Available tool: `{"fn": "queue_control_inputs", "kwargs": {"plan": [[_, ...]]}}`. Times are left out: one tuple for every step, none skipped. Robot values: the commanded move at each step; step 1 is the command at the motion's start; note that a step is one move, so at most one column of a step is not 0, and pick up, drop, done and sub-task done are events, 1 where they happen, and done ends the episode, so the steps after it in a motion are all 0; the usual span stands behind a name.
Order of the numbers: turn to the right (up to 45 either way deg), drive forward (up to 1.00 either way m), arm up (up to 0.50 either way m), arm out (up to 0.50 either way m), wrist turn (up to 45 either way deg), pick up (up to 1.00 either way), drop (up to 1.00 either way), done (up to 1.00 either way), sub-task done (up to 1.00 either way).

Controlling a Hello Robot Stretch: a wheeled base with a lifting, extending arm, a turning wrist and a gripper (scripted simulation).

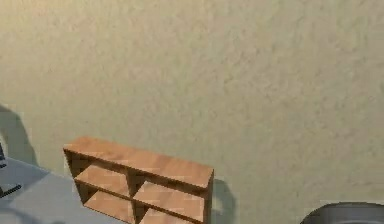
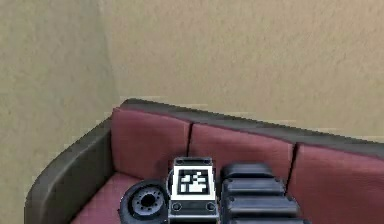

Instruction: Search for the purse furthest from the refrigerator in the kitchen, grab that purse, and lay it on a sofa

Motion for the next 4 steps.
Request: {"fn": "queue_control_inputs", "kwargs": {"plan": [[27.0, 0.0, 0.0, 0.0, 0.0, 0.0, 0.0, 0.0, 0.0], [0.0, 0.0, 0.0, 0.22, 0.0, 0.0, 0.0, 0.0, 0.0], [0.0, 0.0, 0.0, 0.0, 45.0, 0.0, 0.0, 0.0, 0.0], [0.0, 0.0, 0.0, 0.0, 45.0, 0.0, 0.0, 0.0, 0.0]]}}
